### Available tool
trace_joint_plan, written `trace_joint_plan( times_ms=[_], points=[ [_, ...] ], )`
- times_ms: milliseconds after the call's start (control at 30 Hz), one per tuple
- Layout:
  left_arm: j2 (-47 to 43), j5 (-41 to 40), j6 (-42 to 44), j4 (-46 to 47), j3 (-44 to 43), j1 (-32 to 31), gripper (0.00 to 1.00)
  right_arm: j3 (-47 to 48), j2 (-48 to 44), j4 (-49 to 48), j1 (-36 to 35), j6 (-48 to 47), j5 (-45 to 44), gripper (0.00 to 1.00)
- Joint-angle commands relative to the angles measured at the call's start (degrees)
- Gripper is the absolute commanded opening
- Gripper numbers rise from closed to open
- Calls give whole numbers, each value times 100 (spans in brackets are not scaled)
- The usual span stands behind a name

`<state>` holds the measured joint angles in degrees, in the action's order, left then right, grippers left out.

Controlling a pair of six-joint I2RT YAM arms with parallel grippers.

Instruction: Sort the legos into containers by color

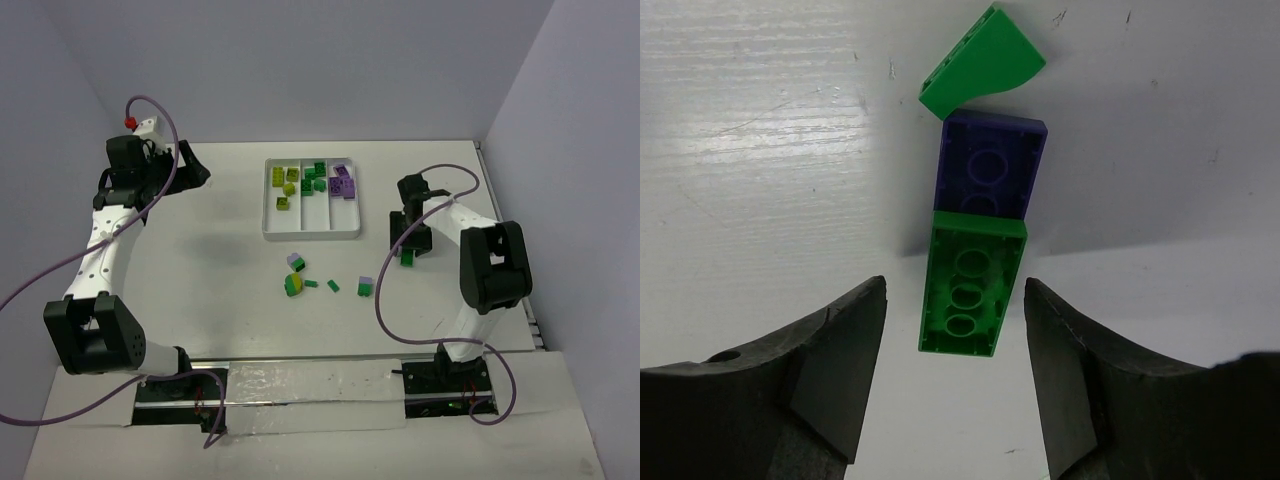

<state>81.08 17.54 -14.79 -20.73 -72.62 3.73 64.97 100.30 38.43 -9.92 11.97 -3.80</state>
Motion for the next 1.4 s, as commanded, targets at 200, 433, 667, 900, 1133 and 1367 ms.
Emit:
trace_joint_plan(
  times_ms=[200, 433, 667, 900, 1133, 1367],
  points=[
    [2, 13, 2, 186, -145, -30, 99, 47, 183, 77, 154, -4, 133, 58],
    [66, 59, -7, 157, -196, -26, 99, -74, 173, 104, 322, -71, 282, 49],
    [29, 536, 94, 136, -135, -23, 99, -165, -80, 189, 459, -318, 648, 13],
    [-163, 2094, 167, 326, 180, -30, 99, -212, -1135, 174, 500, -1123, 2047, 0],
    [-479, 4221, -867, 1808, 986, -320, 92, 51, -2119, 112, 481, -1925, 5024, 0],
    [-526, 4834, -2336, 3991, 1587, -1243, 88, 341, -2135, -297, -227, -1727, 6560, 0]
  ],
)
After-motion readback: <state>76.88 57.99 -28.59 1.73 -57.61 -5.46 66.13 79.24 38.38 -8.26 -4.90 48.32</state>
